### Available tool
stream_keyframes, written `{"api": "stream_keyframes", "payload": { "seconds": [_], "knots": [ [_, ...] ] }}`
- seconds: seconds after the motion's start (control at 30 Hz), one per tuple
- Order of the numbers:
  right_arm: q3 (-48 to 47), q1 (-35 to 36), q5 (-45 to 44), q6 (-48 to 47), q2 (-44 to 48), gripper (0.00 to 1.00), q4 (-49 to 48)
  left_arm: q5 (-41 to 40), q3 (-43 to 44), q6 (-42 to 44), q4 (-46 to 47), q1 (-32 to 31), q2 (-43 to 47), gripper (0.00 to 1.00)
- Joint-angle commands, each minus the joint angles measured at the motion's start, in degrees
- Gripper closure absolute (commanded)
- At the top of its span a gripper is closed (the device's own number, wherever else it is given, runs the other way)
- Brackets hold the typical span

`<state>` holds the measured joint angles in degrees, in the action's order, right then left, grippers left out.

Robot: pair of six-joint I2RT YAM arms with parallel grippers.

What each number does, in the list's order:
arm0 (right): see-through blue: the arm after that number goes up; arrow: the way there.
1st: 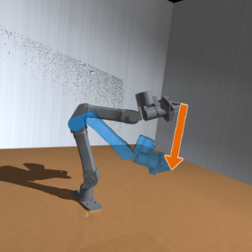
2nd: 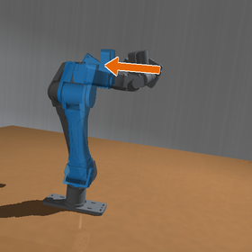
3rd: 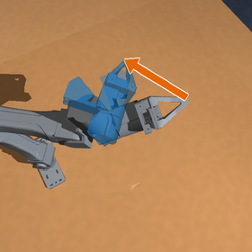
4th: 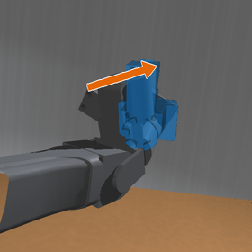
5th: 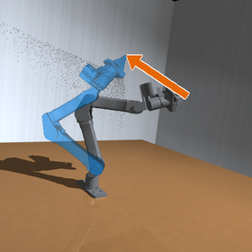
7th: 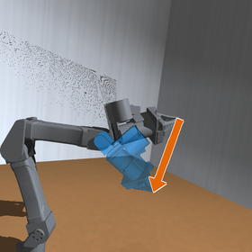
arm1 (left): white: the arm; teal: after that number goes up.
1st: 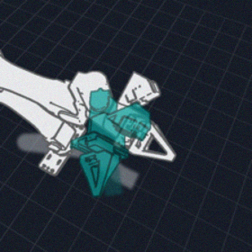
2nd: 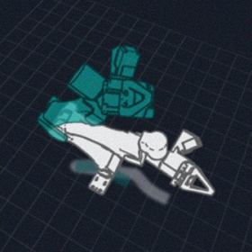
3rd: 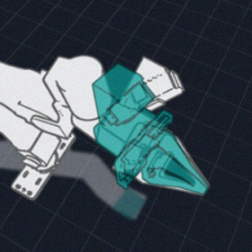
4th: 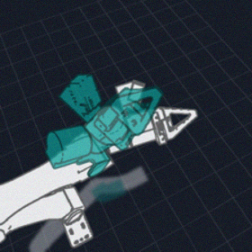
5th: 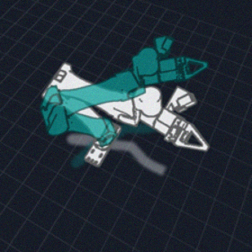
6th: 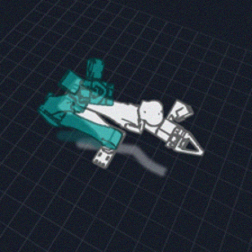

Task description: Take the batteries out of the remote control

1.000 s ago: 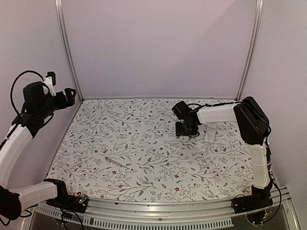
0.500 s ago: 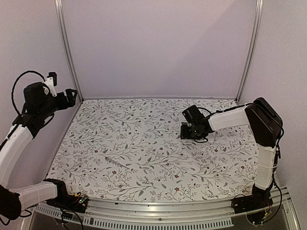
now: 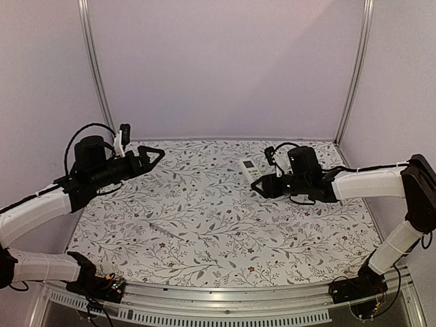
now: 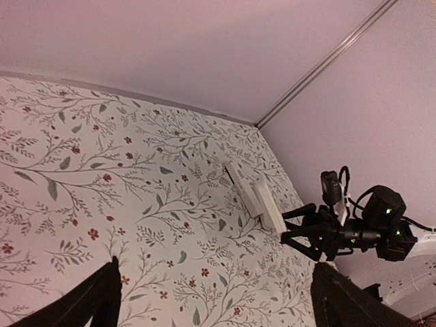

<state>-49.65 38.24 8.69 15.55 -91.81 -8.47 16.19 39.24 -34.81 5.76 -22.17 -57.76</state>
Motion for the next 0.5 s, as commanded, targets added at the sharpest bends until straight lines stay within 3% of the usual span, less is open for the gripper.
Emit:
{"api": "stream_keyframes", "payload": {
  "seconds": [0.0,0.17,0.47],
  "knots": [
    [1.0,3.5,6.8,-6.7,4.9,0.54,-4.7,3.5,-2.3,-15.7,15.0,-8.7,-7.5,0.03],
    [-0.5,8.1,6.0,-9.6,7.4,0.54,-3.5,6.1,2.5,-19.4,19.5,-14.7,-17.1,0.01],
    [-4.4,14.3,0.9,-14.8,6.2,0.54,-0.2,9.6,7.0,-23.2,22.2,-16.1,-25.0,0.0]
  ]
}}
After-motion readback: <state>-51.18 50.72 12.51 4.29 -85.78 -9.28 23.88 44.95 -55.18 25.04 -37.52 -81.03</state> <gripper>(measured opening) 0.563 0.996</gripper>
